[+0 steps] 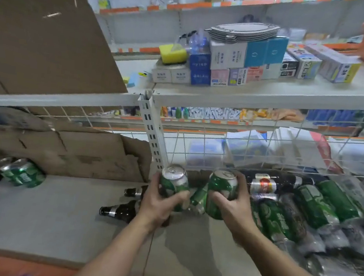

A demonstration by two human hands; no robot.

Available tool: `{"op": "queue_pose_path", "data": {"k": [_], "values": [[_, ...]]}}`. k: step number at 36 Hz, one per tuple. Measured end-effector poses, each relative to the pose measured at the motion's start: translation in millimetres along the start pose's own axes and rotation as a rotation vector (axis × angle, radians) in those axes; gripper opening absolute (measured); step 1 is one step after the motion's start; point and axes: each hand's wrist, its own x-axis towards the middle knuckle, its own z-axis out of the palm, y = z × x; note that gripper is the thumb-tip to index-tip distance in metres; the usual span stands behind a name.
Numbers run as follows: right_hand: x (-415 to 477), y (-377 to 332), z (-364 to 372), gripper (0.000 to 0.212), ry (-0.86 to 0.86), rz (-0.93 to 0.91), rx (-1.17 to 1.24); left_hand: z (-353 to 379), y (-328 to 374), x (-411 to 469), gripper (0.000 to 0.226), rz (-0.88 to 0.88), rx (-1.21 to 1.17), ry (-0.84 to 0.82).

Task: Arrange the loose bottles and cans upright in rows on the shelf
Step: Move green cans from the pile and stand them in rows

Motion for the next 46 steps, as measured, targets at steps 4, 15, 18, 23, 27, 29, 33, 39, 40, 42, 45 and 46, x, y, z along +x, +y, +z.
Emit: {"op": "queue_pose_path", "data": {"k": [4, 15, 18, 23, 27, 29, 33, 39, 40, 42, 45, 46], "values": [[4.5, -31.4, 38.8, 0.057, -0.164, 0.062, 0.092, -42.9, 19.6, -2.3, 0.077, -0.011, -0.105, 0.088], [-20.7, -60.1, 198.5, 0.069, -0.440, 0.170, 0.124, -208.2, 10.8, -38.1, 0.097, -0.153, -0.432, 0.388], [-38.8, -64.2, 257.9, 0.056, -0.464, 0.113, 0.042, -265.7, 5.8, -58.0, 0.061, -0.087, -0.328, 0.472], [-87.2, -68.3, 371.4, 0.054, -0.486, 0.041, -0.018, -375.1, -11.7, -96.2, 0.028, -0.099, -0.101, 0.598], [-128.5, -69.3, 463.4, 0.054, -0.479, 0.011, -0.031, -462.5, -27.2, -125.2, 0.047, -0.131, 0.046, 0.629], [-141.0, -66.4, 499.3, 0.053, -0.485, -0.005, -0.027, -493.8, -30.4, -131.4, 0.040, -0.127, 0.092, 0.634], [-154.0, -61.4, 550.0, 0.061, -0.471, 0.006, -0.014, -543.8, -44.0, -134.3, 0.043, -0.120, 0.100, 0.642], [-140.7, -57.0, 589.3, 0.063, -0.501, 0.022, 0.011, -586.1, -53.7, -117.0, 0.046, -0.138, 0.085, 0.504], [-135.4, -55.9, 593.5, 0.067, -0.493, 0.033, 0.002, -590.1, -57.0, -109.3, 0.045, -0.134, 0.051, 0.457], [-128.6, -56.9, 597.5, 0.070, -0.481, 0.030, -0.024, -599.3, -62.4, -98.3, 0.048, -0.108, -0.007, 0.408], [-106.4, -47.1, 609.3, 0.070, -0.455, 0.049, -0.064, -609.4, -74.0, -73.0, 0.054, -0.111, -0.038, 0.367], [-98.6, -43.7, 614.6, 0.070, -0.453, 0.063, -0.075, -612.9, -77.8, -63.8, 0.053, -0.119, -0.036, 0.358]]}}
